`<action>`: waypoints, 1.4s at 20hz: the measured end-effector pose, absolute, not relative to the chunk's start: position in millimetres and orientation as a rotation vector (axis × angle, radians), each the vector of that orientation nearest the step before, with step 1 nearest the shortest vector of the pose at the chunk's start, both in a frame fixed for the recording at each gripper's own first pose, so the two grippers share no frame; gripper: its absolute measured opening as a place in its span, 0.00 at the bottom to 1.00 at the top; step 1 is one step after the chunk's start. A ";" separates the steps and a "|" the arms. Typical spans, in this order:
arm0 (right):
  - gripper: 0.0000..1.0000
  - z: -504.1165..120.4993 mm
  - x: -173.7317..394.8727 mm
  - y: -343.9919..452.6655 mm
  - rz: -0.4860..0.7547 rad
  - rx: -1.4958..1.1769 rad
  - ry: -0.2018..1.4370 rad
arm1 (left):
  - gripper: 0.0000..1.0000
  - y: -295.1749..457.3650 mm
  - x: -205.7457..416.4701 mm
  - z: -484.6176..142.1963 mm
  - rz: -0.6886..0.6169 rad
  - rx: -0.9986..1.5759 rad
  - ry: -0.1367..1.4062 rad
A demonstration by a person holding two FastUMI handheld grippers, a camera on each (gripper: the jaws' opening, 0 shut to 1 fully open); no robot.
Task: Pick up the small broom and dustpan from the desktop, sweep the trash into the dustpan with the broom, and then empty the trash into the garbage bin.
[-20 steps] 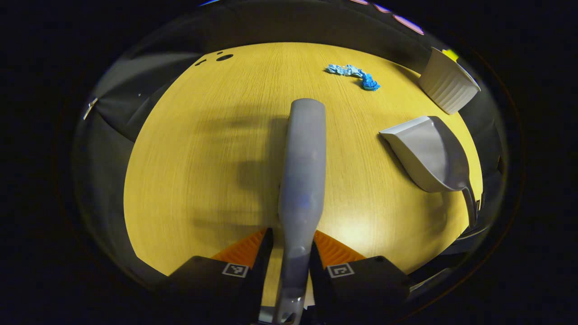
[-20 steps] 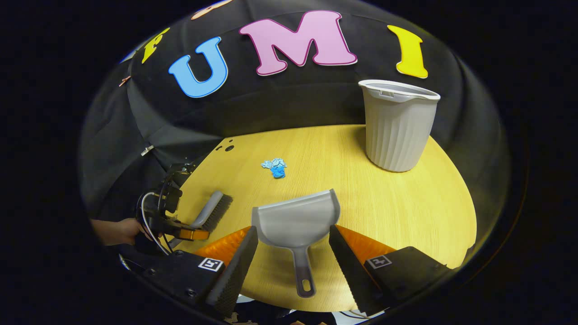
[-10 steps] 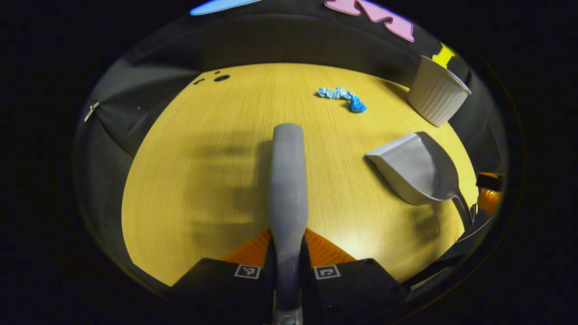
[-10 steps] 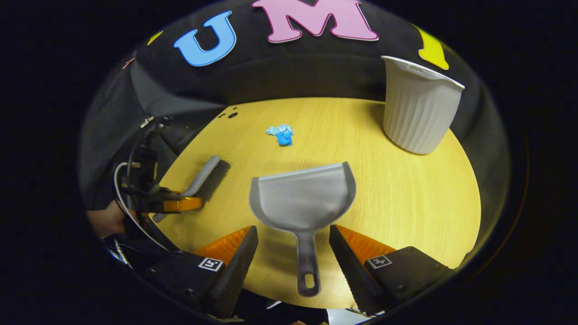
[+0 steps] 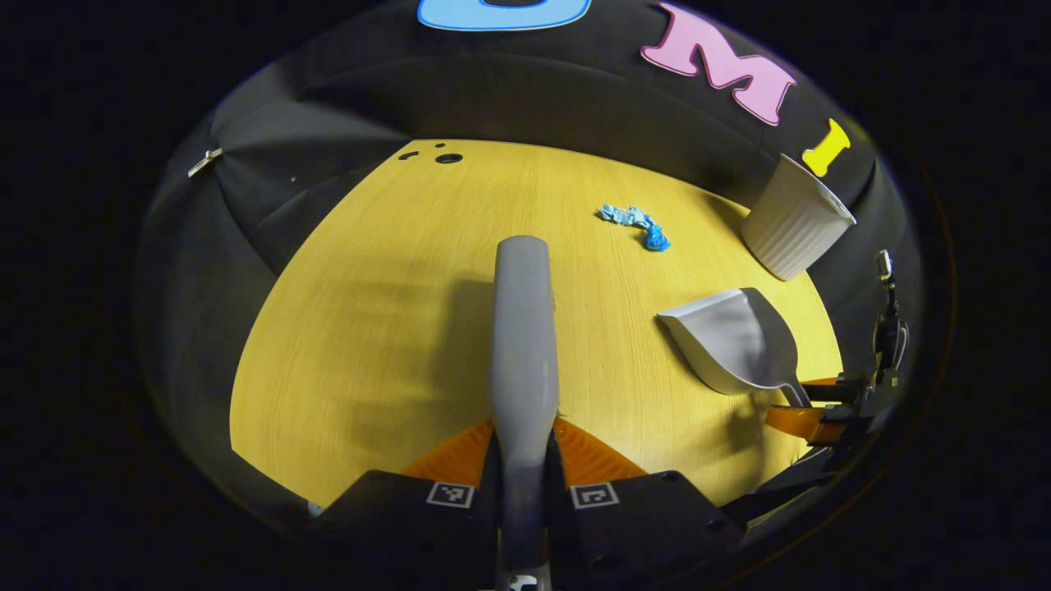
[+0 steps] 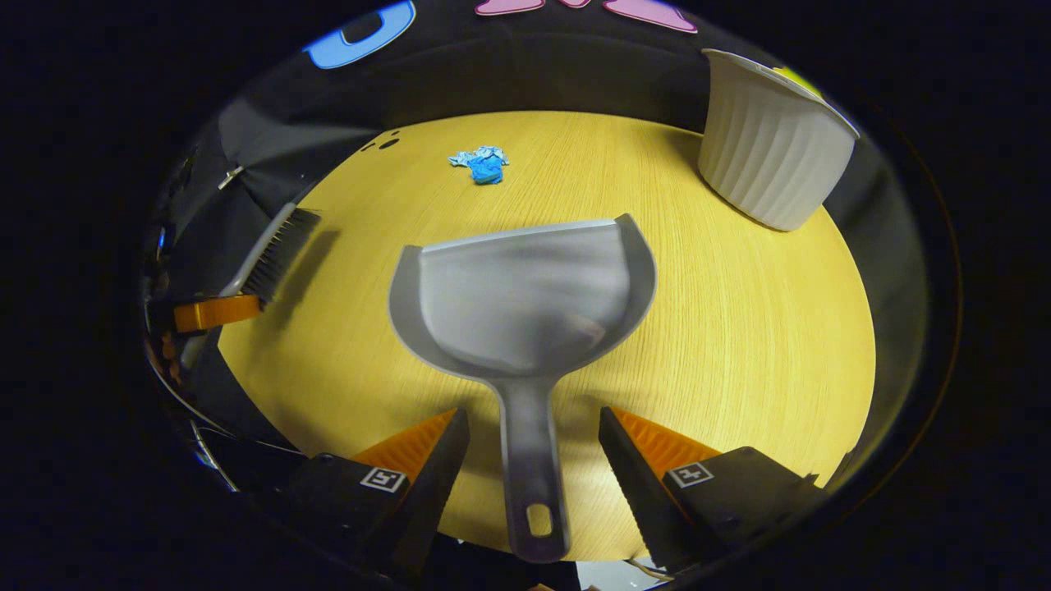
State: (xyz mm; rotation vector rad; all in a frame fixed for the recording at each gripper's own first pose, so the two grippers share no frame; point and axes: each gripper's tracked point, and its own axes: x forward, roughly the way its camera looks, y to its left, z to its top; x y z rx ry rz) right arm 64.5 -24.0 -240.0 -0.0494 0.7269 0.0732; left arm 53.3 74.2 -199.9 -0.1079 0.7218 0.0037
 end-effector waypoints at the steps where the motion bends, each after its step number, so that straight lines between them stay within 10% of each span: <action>1: 0.99 -245.9 68.5 -25.8 0.067 -0.074 0.735 | 0.31 76.4 51.8 -198.3 0.012 -0.111 0.723; 6: 0.94 -257.7 80.1 -26.3 0.051 -0.116 0.756 | 0.28 74.4 52.4 -193.9 0.013 -0.142 0.715; 9: 0.47 -253.3 84.7 -21.3 0.092 -0.150 0.749 | 0.31 70.3 58.0 -194.0 0.006 -0.132 0.722; 12: 0.35 -254.4 82.9 -22.6 0.116 -0.156 0.768 | 0.28 65.7 66.9 -195.8 -0.003 -0.120 0.734; 28: 0.38 -209.2 83.7 -42.2 0.195 -0.119 0.651 | 0.28 65.8 246.8 -170.7 -0.070 0.115 0.774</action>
